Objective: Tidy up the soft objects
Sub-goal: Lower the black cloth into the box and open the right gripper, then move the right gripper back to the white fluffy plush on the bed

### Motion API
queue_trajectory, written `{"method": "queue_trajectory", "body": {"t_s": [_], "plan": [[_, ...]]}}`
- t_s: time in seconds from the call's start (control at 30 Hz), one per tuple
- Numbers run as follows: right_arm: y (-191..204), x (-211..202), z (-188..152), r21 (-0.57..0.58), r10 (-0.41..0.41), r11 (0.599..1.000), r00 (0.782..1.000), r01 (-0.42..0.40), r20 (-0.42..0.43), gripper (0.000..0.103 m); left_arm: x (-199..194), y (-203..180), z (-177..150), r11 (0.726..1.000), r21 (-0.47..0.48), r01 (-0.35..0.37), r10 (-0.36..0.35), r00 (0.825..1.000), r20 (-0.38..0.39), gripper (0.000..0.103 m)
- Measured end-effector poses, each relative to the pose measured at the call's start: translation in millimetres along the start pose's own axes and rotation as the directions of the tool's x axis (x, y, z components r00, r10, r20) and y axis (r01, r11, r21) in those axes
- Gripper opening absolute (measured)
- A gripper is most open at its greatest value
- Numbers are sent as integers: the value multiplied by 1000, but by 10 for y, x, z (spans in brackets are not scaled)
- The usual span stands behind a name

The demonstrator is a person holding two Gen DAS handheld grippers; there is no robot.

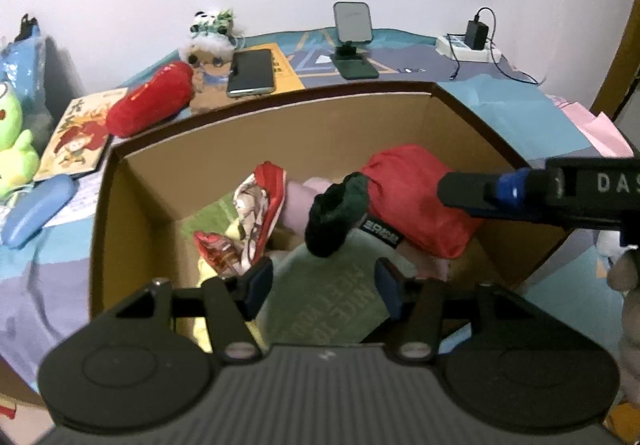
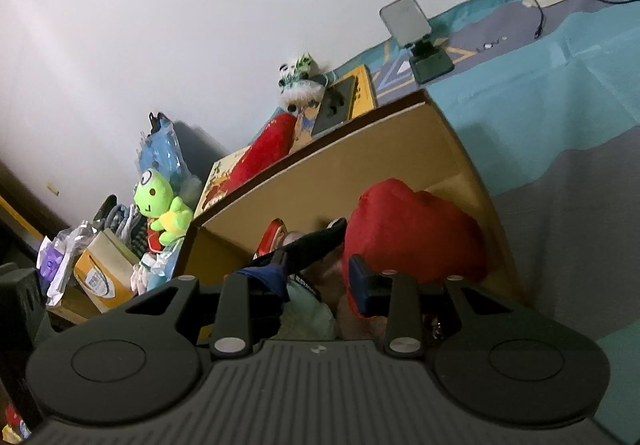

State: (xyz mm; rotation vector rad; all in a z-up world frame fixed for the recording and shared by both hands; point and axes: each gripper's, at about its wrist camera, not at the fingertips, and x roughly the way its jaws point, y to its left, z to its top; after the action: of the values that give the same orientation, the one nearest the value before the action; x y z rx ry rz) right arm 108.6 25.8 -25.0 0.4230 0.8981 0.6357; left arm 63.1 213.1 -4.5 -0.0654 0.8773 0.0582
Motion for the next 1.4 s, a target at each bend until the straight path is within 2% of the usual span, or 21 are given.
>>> {"method": "queue_trajectory", "body": {"t_s": [0.17, 0.57, 0.9, 1.4], "plan": [[-47, -103, 21, -11, 0, 1000, 1000, 1, 14, 17, -80, -68, 8, 994, -21, -103, 103, 995, -19, 60], [-161, -386, 43, -63, 98, 993, 994, -101, -48, 17, -356, -349, -70, 970, -98, -223, 225, 974, 3, 64], [-345, -644, 23, -95, 116, 988, 990, -124, -83, 17, -478, -770, -167, 965, -98, -242, 242, 970, -13, 64], [-756, -944, -111, -75, 57, 995, 991, -67, -122, 18, -278, -1398, -359, 973, -65, -222, 217, 973, -76, 64]]}}
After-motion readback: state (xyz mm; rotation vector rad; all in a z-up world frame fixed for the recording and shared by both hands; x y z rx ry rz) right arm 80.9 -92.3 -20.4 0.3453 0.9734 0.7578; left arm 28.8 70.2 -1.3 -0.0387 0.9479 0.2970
